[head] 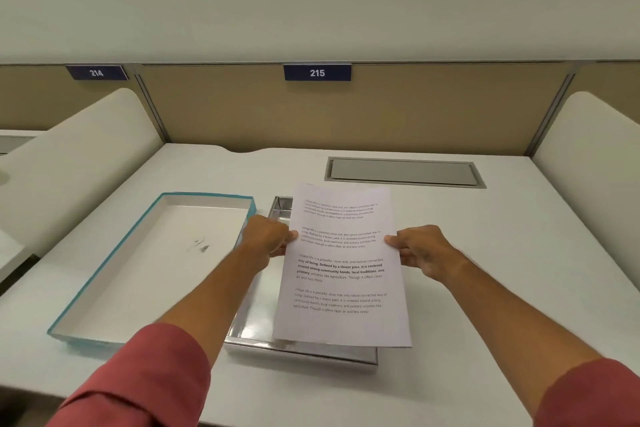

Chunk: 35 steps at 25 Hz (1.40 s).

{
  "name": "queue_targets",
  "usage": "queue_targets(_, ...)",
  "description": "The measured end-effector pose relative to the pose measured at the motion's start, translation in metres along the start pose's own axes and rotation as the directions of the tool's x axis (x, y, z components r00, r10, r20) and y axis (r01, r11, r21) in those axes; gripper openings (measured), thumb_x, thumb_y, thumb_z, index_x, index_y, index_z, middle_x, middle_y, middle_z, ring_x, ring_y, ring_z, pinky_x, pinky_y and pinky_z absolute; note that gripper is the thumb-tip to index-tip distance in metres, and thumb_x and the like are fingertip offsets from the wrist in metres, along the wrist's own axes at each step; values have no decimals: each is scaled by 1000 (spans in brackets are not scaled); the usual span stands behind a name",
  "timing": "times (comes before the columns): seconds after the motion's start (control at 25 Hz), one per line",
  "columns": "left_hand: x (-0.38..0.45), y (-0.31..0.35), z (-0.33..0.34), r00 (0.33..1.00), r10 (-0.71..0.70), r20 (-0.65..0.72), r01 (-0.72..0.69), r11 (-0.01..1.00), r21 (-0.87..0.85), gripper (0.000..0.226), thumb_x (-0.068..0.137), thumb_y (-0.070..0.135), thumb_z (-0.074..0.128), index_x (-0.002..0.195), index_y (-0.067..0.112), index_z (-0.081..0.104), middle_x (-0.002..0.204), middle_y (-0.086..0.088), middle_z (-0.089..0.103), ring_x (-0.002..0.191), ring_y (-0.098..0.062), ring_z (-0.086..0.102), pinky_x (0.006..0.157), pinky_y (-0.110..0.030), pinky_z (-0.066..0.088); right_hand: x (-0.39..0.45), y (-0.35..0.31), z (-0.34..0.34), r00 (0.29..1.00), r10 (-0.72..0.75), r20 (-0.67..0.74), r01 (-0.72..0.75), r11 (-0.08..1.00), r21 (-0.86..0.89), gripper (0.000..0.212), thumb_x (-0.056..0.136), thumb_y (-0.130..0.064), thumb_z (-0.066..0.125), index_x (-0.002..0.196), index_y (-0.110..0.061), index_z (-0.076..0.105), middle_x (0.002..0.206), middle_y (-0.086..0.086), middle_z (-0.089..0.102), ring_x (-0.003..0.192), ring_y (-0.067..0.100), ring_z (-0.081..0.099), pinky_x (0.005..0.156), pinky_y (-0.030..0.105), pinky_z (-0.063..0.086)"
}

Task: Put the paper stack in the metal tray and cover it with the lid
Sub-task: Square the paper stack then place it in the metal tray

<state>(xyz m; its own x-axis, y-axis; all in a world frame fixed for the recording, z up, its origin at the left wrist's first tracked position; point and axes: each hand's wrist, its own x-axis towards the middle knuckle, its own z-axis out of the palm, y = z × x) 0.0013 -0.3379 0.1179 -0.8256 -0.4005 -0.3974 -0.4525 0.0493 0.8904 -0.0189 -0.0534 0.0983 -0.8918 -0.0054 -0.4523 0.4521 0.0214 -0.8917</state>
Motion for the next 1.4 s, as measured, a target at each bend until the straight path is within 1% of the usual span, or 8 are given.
queue_targets(0.08, 13, -6, -9, 1000, -16, -14, 17, 999, 44, 21, 73, -8, 77, 90, -10, 64, 71, -12, 68, 55, -19, 68, 46, -28, 58, 6, 6, 19, 999, 29, -41, -29, 1000, -2, 9, 76, 7, 74, 78, 5, 66, 85, 17, 76, 72, 29, 75, 54, 30, 58)
queue_targets(0.2, 30, -14, -15, 998, -25, -58, 31, 994, 107, 25, 71, -3, 80, 91, -9, 67, 76, -13, 70, 64, -26, 71, 65, -41, 63, 18, 15, 39, 995, 64, -82, -65, 998, -14, 10, 75, 9, 73, 79, 6, 65, 86, 18, 75, 71, 28, 75, 54, 32, 59)
queue_targets(0.36, 41, -22, -18, 995, -35, -98, 54, 979, 194, 22, 71, 2, 82, 81, -6, 64, 88, -18, 72, 68, -30, 73, 68, -44, 63, 38, 24, 56, 987, 91, -134, -99, 993, -57, 14, 73, 10, 74, 83, 8, 64, 90, 21, 73, 76, 33, 74, 59, 38, 60)
queue_targets(0.48, 48, -25, -16, 992, -27, -124, 58, 967, 248, 23, 72, 3, 81, 69, 1, 59, 89, -19, 73, 70, -31, 73, 67, -43, 63, 50, 27, 63, 981, 90, -170, -109, 988, -107, 14, 71, 10, 74, 80, 7, 63, 91, 21, 72, 76, 32, 73, 56, 37, 60)
queue_targets(0.76, 63, -30, -12, 991, -26, -129, 73, 925, 373, 19, 76, 10, 79, 85, -2, 67, 93, -16, 72, 75, -32, 72, 64, -36, 61, 63, 34, 78, 971, 57, -231, -107, 972, -209, 20, 66, 2, 77, 79, 4, 63, 84, 16, 68, 75, 31, 71, 64, 52, 62)
queue_targets(0.96, 79, -38, -14, 998, 16, -60, 14, 882, 471, 16, 79, 13, 76, 79, 3, 63, 89, -13, 72, 69, -25, 69, 60, -31, 57, 63, 37, 91, 951, 64, -302, -160, 940, -303, 22, 65, -3, 78, 78, -2, 60, 80, 11, 66, 72, 25, 67, 68, 42, 63)
queue_targets(1.16, 90, -45, -11, 998, 51, 27, -58, 850, 524, 24, 77, 14, 75, 94, 3, 62, 94, -11, 68, 81, -30, 69, 67, -37, 61, 60, 39, 99, 929, 73, -363, -208, 915, -346, 26, 66, -4, 74, 89, 2, 61, 88, 14, 67, 78, 29, 68, 61, 35, 60)
queue_targets(1.4, 100, -48, -13, 994, 72, 85, -108, 813, 571, 24, 78, 15, 74, 93, 9, 56, 99, -11, 67, 83, -31, 67, 65, -37, 59, 60, 38, 108, 925, 55, -376, -212, 895, -391, 21, 70, -5, 70, 87, 3, 59, 91, 17, 66, 72, 29, 63, 46, 24, 43)
